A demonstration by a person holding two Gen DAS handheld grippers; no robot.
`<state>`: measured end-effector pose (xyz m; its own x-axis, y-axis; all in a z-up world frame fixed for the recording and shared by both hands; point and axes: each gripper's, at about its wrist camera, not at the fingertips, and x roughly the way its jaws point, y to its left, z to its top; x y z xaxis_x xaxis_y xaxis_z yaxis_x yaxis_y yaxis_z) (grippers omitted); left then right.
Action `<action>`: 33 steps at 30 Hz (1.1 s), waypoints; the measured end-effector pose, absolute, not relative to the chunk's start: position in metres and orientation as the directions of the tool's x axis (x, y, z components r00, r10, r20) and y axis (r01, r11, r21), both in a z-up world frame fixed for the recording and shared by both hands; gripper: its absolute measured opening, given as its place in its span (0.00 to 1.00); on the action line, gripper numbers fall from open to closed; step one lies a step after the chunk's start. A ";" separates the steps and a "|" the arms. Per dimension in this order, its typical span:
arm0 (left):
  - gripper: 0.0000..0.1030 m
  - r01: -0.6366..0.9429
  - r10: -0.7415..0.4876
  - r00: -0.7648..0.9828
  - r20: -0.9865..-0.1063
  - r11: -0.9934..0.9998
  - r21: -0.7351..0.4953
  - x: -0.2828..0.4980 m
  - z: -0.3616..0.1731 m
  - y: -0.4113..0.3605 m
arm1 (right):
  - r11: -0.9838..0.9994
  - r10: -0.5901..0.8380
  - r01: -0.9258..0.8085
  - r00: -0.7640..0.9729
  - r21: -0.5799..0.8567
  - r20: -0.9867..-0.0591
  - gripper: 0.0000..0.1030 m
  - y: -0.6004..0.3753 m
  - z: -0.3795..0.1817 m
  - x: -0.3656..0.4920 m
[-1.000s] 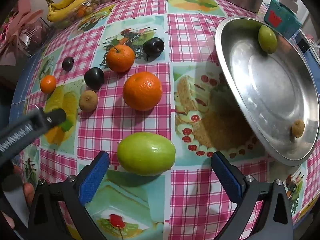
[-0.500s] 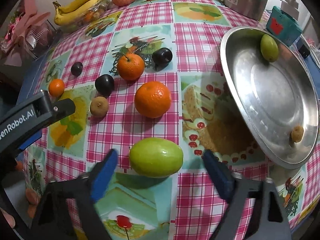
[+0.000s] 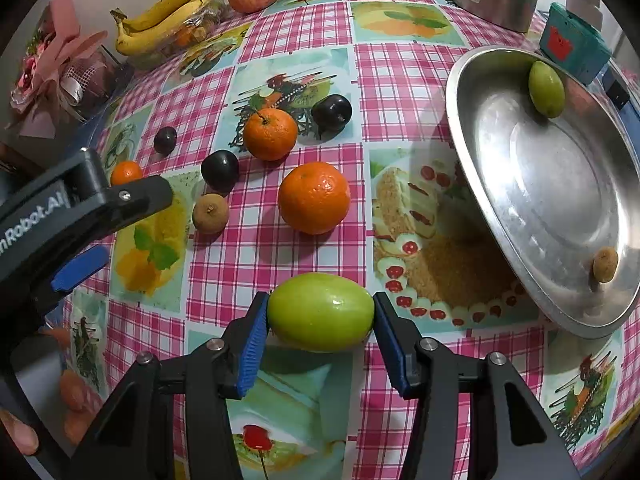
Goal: Organize fruits
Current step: 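Grasp a green fruit with the right gripper while the left gripper grasps a brown kiwi, then carry both fruits over the steel bowl and open both grippers to release them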
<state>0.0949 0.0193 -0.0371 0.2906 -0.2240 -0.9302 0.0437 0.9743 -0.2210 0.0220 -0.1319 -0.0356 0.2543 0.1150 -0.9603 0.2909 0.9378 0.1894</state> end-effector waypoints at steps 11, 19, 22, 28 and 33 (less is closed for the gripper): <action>0.34 0.137 -0.272 0.260 -0.927 0.960 -0.243 0.096 -0.047 -0.007 | 0.934 0.123 0.297 0.257 0.200 -0.959 0.51 -0.139 -0.034 0.018; 0.25 0.179 -0.271 0.258 -0.927 0.957 -0.230 0.095 -0.046 -0.017 | 0.930 0.136 0.300 0.258 0.213 -0.957 0.51 -0.142 -0.033 0.017; 0.25 0.169 -0.270 0.274 -0.923 0.958 -0.231 0.095 -0.041 -0.014 | 0.927 0.143 0.301 0.263 0.222 -0.954 0.51 -0.142 -0.032 0.017; 0.25 0.153 -0.271 0.348 -0.897 0.961 -0.231 0.094 -0.019 -0.007 | 0.919 0.159 0.299 0.309 0.255 -0.938 0.51 -0.145 -0.019 0.015; 0.24 0.154 -0.266 0.400 -0.877 0.963 -0.221 0.091 -0.002 -0.007 | 0.910 0.156 0.312 0.352 0.273 -0.923 0.51 -0.154 -0.005 0.012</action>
